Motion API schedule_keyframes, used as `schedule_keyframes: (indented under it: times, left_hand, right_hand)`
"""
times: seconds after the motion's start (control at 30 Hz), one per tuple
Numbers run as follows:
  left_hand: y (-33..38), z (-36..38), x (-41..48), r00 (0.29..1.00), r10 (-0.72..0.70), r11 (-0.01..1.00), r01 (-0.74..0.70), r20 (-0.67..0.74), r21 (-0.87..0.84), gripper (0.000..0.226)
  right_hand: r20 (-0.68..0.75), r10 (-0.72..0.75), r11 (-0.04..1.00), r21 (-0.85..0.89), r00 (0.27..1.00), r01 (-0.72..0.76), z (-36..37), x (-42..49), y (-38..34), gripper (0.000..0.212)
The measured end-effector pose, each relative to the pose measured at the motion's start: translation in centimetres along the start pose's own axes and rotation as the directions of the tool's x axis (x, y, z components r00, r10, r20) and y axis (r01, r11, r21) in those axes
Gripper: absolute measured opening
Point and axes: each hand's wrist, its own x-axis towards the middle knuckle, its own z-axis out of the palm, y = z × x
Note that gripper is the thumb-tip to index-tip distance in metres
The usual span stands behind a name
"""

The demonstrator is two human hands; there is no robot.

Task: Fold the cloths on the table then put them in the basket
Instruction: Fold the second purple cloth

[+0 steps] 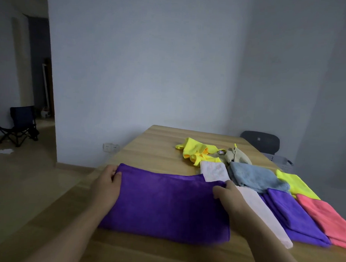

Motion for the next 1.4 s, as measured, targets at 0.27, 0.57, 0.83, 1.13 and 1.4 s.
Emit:
schedule_keyframes:
  times: [0.27,0.57,0.83,1.13,1.4]
  left_hand:
    - [-3.0,4.1,5.6,0.994,-0.106,0.994,0.106,-0.015,0.014,0.020]
    - [-5.8,6.1,8.6,0.987,-0.152,0.937,0.128,0.049,0.325,0.008]
    - [-5.3,5.7,6.5,0.997,-0.076,0.908,0.060,0.023,0.415,0.007]
    - [-2.5,2.5,-0.7,0.990,-0.137,0.884,0.108,0.031,0.455,0.021]
    - [-0.5,-0.3,-0.6,0.953,-0.233,0.854,0.105,0.194,0.509,0.023]
  right_hand:
    - [-0.342,-0.225,0.969,-0.176,0.913,0.172,2.9,7.7,0.5,0.015]
    - [-0.277,-0.215,0.923,-0.371,0.937,0.102,6.0,11.9,3.4,0.026]
    - [-0.211,-0.326,0.801,-0.579,0.922,0.151,6.6,9.1,3.5,0.030]
    - [-0.240,-0.303,0.842,-0.521,0.922,0.141,3.8,2.2,5.3,0.016]
    - [-0.278,-0.233,0.926,-0.356,0.932,0.125,2.3,1.0,5.6,0.024]
